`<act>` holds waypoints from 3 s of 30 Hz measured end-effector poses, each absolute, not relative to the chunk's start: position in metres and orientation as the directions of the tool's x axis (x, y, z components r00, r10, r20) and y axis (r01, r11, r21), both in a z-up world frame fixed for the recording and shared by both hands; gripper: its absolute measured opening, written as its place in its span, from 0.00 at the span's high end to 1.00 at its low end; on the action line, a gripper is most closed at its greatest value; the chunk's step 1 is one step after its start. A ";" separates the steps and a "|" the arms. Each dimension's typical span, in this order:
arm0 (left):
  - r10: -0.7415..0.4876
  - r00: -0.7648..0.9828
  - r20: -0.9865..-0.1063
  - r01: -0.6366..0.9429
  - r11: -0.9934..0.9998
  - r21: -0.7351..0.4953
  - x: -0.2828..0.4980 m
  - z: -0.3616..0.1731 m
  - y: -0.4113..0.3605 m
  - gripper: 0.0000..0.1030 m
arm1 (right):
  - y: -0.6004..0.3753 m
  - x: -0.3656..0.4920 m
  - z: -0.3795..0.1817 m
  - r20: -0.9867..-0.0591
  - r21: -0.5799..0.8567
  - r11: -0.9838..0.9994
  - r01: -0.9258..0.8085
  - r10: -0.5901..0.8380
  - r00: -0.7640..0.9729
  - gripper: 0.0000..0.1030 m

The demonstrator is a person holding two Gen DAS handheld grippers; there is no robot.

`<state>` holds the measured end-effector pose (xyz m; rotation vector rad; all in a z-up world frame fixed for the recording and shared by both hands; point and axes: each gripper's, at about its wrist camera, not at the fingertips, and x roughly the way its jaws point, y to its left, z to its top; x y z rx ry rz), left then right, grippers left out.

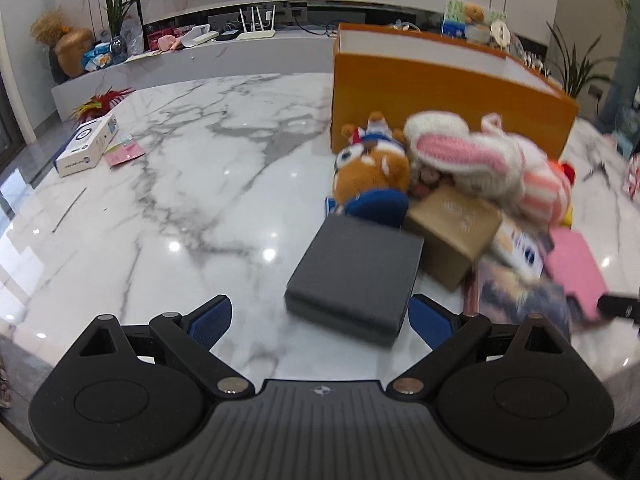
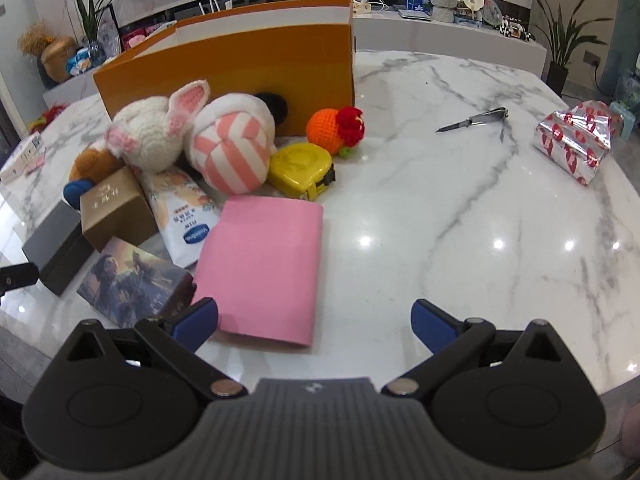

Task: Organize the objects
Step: 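Reach the left tool to the dark grey box while the right tool reaches the pink notebook, then grasp the dark grey box with the left tool while the right tool grasps the pink notebook, then carry the grey box and pink notebook over the orange box with both tools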

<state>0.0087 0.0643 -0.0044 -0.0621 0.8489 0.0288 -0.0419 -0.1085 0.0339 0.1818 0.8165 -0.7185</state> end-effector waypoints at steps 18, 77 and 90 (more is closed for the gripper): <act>0.016 0.611 -0.791 0.159 0.977 0.142 0.049 -0.036 0.031 0.00 | -0.107 -0.025 0.027 -0.729 -0.114 0.776 0.621 -0.490 0.479 0.01; -0.034 0.727 -0.686 0.010 0.999 -0.039 0.023 0.028 0.042 0.05 | -0.071 -0.038 0.084 -0.559 -0.021 0.786 0.617 -0.521 0.645 0.22; -0.050 0.810 -0.584 0.026 0.998 -0.050 0.158 0.124 0.027 0.05 | -0.136 0.072 0.177 -0.422 -0.030 0.808 0.588 -0.544 0.726 0.21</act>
